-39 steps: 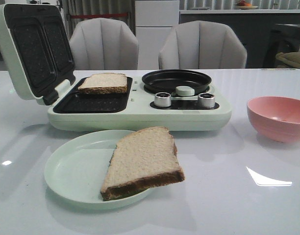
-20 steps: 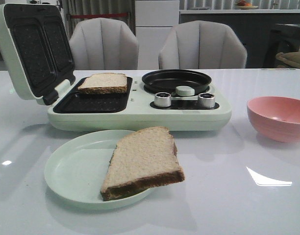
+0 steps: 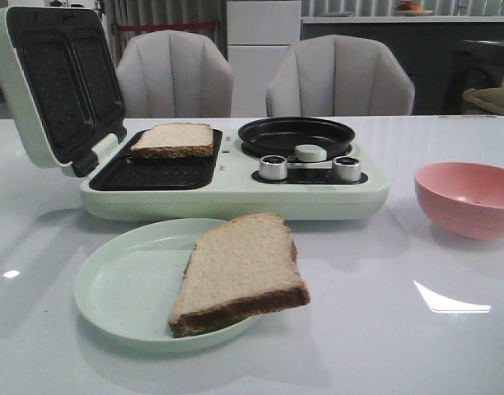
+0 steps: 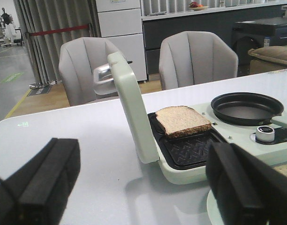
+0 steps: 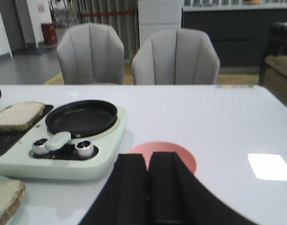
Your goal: Make breakfast with bread and shrimp
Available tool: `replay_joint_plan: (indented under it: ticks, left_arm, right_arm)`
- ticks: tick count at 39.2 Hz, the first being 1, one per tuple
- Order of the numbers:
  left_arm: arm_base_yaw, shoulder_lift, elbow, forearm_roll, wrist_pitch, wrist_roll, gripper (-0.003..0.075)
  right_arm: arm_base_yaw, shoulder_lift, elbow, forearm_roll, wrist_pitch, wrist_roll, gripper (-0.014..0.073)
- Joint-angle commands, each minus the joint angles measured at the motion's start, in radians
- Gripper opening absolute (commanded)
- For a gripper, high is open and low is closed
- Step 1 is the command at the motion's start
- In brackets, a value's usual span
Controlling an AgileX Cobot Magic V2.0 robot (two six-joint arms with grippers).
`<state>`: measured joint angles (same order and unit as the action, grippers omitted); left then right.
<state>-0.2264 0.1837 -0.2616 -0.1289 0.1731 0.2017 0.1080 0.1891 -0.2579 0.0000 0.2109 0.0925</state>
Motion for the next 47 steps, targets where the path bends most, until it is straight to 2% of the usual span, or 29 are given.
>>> replay_joint_plan:
  ticks: [1, 16, 19, 24, 28, 32, 40, 47]
  left_arm:
    - [-0.006, 0.009, -0.027, -0.014, -0.086, -0.001, 0.0585]
    - [-0.006, 0.009, -0.027, -0.014, -0.086, -0.001, 0.0585]
    - [-0.006, 0.009, -0.027, -0.014, -0.086, -0.001, 0.0585]
    - [-0.006, 0.009, -0.027, -0.014, -0.090, -0.001, 0.0585]
    - [-0.006, 0.009, -0.027, -0.014, -0.090, -0.001, 0.0585]
    - [-0.006, 0.009, -0.027, -0.014, -0.090, -0.001, 0.0585]
    - [-0.006, 0.009, -0.027, -0.014, -0.086, -0.001, 0.0585]
    - [-0.006, 0.009, -0.027, -0.014, -0.083, -0.001, 0.0585]
  right_arm:
    - [-0.004, 0.077, -0.054, -0.014, 0.007, -0.009, 0.0135]
    - [-0.004, 0.141, -0.049, 0.012, 0.012, -0.009, 0.0150]
    - [-0.004, 0.172, -0.070, 0.031, 0.026, -0.009, 0.0213]
    - [0.010, 0.248, -0.113, 0.075, 0.037, -0.009, 0.0383]
    - [0.038, 0.328, -0.132, 0.093, 0.033, -0.009, 0.0460]
    - [0.057, 0.426, -0.165, 0.134, 0.047, -0.009, 0.0465]
    - [0.097, 0.638, -0.323, 0.282, 0.182, -0.010, 0.0463]
    - [0.130, 0.808, -0.438, 0.433, 0.225, -0.023, 0.0461]
